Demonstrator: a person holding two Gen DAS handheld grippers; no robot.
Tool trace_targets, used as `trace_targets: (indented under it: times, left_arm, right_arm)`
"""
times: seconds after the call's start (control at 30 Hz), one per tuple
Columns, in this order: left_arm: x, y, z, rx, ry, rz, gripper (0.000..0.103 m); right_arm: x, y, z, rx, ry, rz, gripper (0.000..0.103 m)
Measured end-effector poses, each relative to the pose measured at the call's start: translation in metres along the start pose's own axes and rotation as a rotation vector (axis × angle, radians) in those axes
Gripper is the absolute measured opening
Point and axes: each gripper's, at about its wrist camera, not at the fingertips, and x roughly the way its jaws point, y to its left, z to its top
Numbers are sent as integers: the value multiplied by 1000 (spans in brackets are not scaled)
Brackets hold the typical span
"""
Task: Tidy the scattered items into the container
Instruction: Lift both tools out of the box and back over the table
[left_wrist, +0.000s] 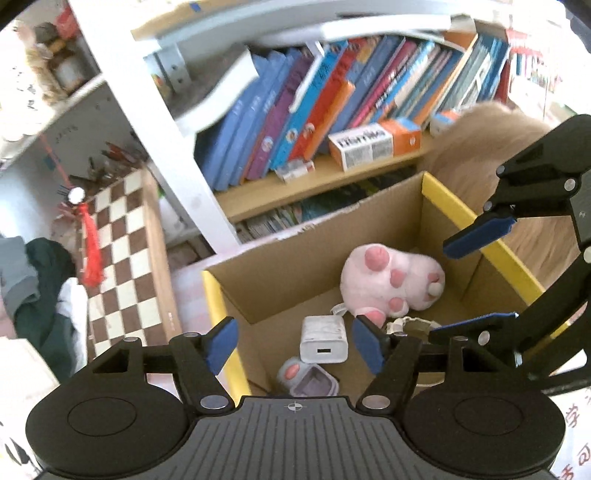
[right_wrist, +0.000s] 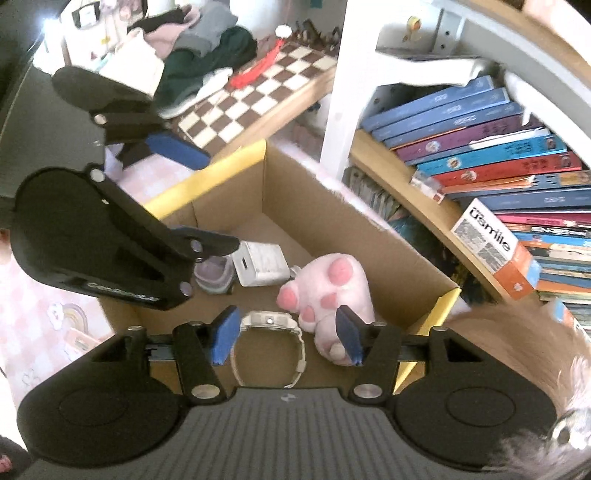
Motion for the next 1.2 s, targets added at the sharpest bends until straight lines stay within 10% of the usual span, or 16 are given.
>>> trace_targets:
  times: [0.7, 1.2]
  left_arm:
    - [-143, -4, -94, -68, -275, -47, 81]
    - [-175, -17, -188, -160, -284, -52, 87]
  right_arm:
    - [-113, 103, -46, 107, -210, -64, 62]
    - [-134, 167, -128, 276, -270, -224, 75]
